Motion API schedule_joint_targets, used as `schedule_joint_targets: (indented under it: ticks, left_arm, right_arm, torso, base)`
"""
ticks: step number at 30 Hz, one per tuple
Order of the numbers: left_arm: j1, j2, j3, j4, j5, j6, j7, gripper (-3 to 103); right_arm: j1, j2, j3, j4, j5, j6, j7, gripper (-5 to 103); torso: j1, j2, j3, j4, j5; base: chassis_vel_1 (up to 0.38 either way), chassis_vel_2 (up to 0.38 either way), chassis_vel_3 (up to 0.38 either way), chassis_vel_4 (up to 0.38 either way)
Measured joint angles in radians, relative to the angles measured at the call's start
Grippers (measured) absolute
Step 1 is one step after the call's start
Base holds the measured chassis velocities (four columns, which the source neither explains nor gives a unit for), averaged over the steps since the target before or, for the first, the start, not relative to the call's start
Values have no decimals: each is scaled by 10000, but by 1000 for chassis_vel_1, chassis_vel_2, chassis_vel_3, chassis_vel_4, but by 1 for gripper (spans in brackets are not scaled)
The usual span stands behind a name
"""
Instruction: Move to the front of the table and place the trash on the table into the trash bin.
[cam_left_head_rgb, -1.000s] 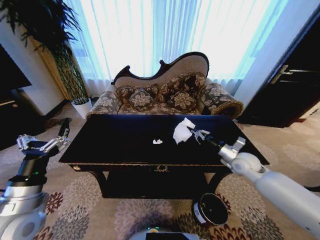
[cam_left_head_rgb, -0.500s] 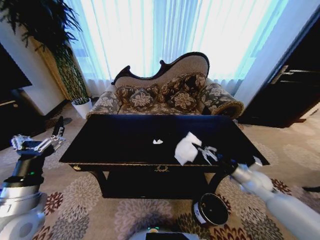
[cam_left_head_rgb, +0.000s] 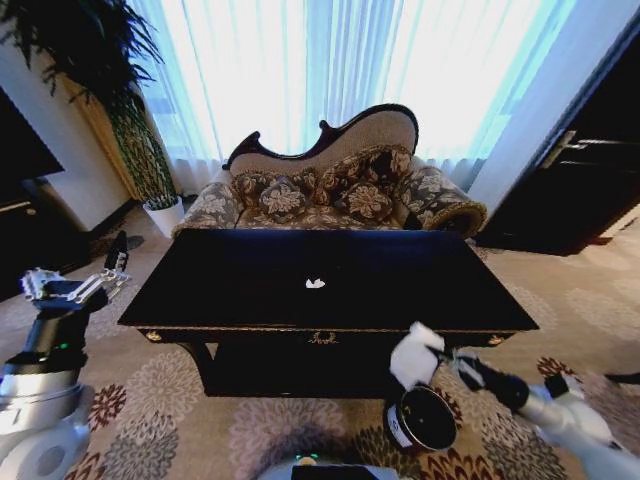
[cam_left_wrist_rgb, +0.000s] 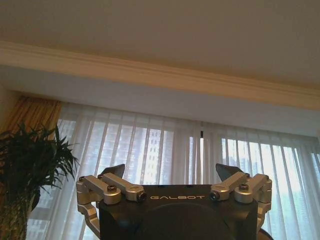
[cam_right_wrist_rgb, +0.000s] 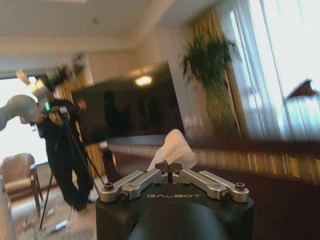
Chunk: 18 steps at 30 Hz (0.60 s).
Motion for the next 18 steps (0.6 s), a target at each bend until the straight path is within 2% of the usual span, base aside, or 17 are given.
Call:
schedule_joint_targets:
  ticks: [2, 6, 8, 11, 13, 16, 18]
  left_arm:
    - [18, -11, -17, 0, -13, 16, -23, 100]
    - [93, -21, -81, -1, -28, 49, -69, 100]
    - [101, -19, -87, -1, -28, 48, -69, 100]
    - [141, -7, -131, -1, -38, 5, -70, 100]
    - [142, -6, -132, -1, -42, 3, -70, 100]
    - [162, -13, -134, -1, -68, -10, -71, 100]
    - [166, -11, -137, -1, -70, -13, -70, 100]
  right_arm:
    - [245, 58, -350, -378, -215, 127, 0, 0]
    - [1356, 463, -1722, -2104, -993, 683, 294, 0]
    - [1437, 496, -1820, -2241, -1031, 727, 346, 0]
    - [2114, 827, -2546, -3302, -1472, 988, 1002, 0]
    - [2174, 861, -2594, -3395, -1538, 992, 1082, 0]
    - [2628, 1097, -2783, -4260, -2491, 875, 1765, 0]
    - [2696, 1131, -2805, -4397, -2713, 870, 1933, 0]
  torso:
    - [0, 0, 0, 2, 2]
    - [1, -2, 2, 2, 2]
    - [1, -2, 2, 3, 1]
    - [0, -1, 1, 4, -1]
    - [0, -1, 1, 3, -1]
    - [1, -1, 2, 3, -2]
    - [1, -2, 2, 3, -2]
  base:
    - [0, 0, 0, 0]
    - [0, 0, 0, 0]
    - [0, 0, 0, 0]
    - [0, 0, 0, 0]
    - [0, 0, 0, 0]
    - [0, 0, 0, 0]
    - [0, 0, 0, 0]
